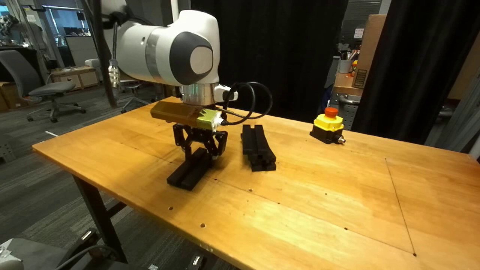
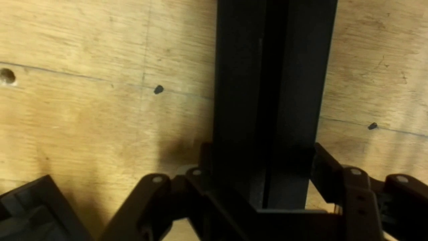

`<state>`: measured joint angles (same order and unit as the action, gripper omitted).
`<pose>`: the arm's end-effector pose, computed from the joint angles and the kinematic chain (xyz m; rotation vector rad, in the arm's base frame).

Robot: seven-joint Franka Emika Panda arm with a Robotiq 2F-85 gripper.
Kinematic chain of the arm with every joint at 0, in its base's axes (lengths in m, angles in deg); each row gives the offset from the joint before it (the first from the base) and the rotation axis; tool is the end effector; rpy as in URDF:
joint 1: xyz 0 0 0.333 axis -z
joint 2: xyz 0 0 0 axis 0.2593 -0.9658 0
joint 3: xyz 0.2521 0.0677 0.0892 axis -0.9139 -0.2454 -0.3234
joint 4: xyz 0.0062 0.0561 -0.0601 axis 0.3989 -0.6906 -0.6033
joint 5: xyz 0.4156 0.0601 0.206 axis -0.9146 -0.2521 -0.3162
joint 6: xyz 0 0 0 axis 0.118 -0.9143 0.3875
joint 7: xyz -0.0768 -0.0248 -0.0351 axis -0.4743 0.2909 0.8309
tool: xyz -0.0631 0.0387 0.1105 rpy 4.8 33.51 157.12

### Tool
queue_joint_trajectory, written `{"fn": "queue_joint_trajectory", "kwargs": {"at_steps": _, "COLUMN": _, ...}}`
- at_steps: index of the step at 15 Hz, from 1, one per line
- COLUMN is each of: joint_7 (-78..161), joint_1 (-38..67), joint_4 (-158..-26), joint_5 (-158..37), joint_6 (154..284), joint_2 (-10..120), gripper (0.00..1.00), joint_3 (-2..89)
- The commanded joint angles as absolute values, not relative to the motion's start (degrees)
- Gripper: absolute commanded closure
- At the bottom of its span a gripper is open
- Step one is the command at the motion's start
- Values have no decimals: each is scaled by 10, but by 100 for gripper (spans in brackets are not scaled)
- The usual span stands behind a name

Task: Connect the black pads

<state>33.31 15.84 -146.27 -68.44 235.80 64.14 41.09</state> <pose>0.4744 -0.0208 0.0833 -3.1021 0.0801 0.0622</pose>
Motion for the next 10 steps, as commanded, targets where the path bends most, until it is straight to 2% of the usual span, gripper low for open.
{"fn": "queue_joint_trajectory", "kwargs": {"at_steps": 1, "joint_7": 351, "joint_1": 162, "joint_4": -1456, "joint_5": -654, "joint_6": 2325, "joint_2": 672, "gripper": 55, "joint_3": 417}}
{"fn": "queue_joint_trajectory", "kwargs": {"at_steps": 10, "joint_7": 360, "joint_1": 173, "joint_4": -1366, "joint_5": -552, "joint_6": 2205, "joint_2": 698, "gripper": 55, "joint_3": 433}}
